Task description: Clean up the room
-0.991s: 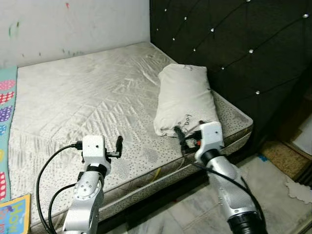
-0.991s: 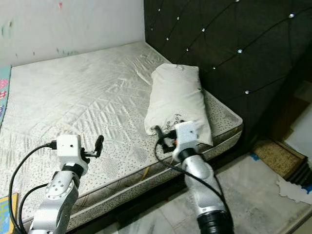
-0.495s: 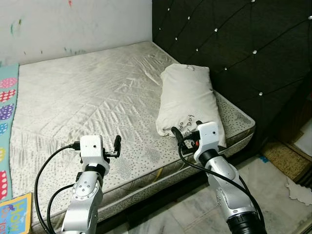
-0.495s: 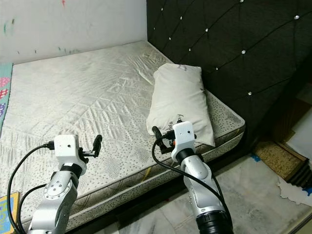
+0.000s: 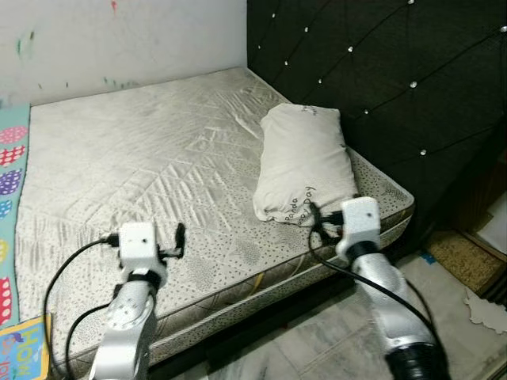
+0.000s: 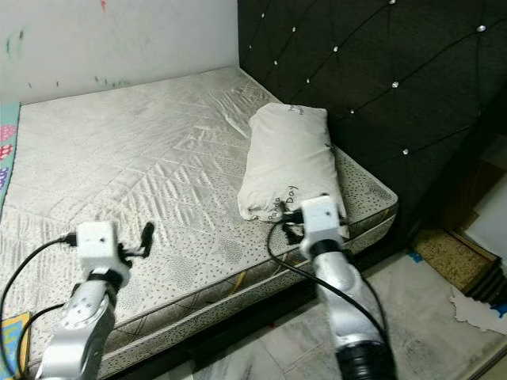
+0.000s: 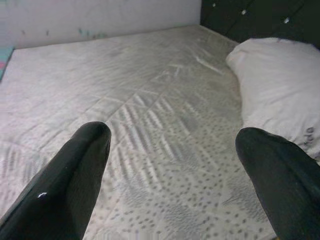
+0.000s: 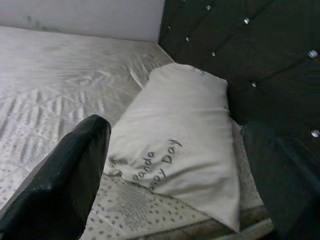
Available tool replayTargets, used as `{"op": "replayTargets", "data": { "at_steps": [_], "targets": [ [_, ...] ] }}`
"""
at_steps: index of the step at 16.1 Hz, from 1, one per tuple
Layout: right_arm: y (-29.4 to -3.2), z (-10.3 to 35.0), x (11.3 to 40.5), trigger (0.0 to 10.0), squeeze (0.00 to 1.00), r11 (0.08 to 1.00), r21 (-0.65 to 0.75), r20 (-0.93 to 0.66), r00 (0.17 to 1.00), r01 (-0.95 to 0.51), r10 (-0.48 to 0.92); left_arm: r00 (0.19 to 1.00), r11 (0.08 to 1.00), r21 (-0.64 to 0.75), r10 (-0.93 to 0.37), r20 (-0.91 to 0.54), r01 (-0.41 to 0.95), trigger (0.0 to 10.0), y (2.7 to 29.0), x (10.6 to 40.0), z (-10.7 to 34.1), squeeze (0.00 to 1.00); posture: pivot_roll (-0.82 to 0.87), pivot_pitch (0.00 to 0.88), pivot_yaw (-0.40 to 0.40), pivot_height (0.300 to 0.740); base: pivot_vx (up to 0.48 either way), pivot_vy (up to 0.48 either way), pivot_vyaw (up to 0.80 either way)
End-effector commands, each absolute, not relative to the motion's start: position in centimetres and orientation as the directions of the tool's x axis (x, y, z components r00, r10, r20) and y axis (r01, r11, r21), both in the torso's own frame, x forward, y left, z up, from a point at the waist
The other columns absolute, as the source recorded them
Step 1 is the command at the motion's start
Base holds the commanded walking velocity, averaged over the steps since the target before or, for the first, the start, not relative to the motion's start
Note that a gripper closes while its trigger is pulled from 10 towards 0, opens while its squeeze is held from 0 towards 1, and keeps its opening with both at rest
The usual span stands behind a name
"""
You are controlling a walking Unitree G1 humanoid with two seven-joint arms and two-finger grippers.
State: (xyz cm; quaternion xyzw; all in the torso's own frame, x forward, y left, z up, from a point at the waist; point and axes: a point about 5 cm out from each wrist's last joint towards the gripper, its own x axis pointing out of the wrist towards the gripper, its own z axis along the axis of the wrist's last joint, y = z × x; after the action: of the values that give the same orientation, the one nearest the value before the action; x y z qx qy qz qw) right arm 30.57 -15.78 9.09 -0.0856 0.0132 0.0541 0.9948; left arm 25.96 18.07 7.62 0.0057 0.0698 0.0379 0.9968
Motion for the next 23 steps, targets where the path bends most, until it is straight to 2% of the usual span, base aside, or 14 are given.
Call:
{"op": "replayTargets", "data": {
  "at_steps": [1, 9, 10, 15, 23],
  "targets": [
    [-16.2, 9.0, 30.3, 10.0, 0.0, 0.986, -0.133, -0.038, 0.995, -0.098, 0.094, 0.988, 0.997, 0.02, 0.08, -0.128, -0.078, 10.0, 18.5, 25.7, 7.9, 0.0, -0.06, 0.0, -0.016, 0.74, 0.0, 0.0, 0.0],
    [-15.7, 9.1, 30.5, 10.0, 0.0, 0.986, -0.119, -0.028, 0.994, -0.113, 0.11, 0.993, 1.0, -0.003, 0.031, -0.117, -0.031, 10.0, 17.5, 26.0, 8.0, 0.0, -0.06, 0.0, -0.016, 0.74, 0.0, 0.0, 0.0],
    [-15.5, 9.0, 30.6, 10.0, 0.0, 0.978, -0.165, -0.039, 0.992, -0.128, 0.124, 0.992, 1.0, -0.002, 0.028, -0.119, -0.029, 10.0, 17.5, 26.0, 8.0, 0.0, -0.06, 0.0, -0.016, 0.74, 0.0, 0.0, 0.0],
    [-15.2, 9.2, 30.7, 10.0, 0.0, 0.98, -0.146, -0.025, 0.991, -0.135, 0.132, 0.993, 1.0, -0.007, 0.019, -0.118, -0.02, 10.0, 17.3, 26.1, 8.0, 0.0, -0.06, 0.0, -0.017, 0.74, 0.0, 0.0, 0.78],
    [-14.9, 9.4, 30.8, 10.0, 0.0, 0.977, -0.147, -0.013, 0.988, -0.151, 0.151, 0.994, 0.999, -0.031, 0.026, -0.109, -0.029, 10.0, 17.0, 26.4, 8.2, 0.0, -0.07, 0.0, -0.018, 0.74, 0.0, 0.0, 0.1]
  ]
}}
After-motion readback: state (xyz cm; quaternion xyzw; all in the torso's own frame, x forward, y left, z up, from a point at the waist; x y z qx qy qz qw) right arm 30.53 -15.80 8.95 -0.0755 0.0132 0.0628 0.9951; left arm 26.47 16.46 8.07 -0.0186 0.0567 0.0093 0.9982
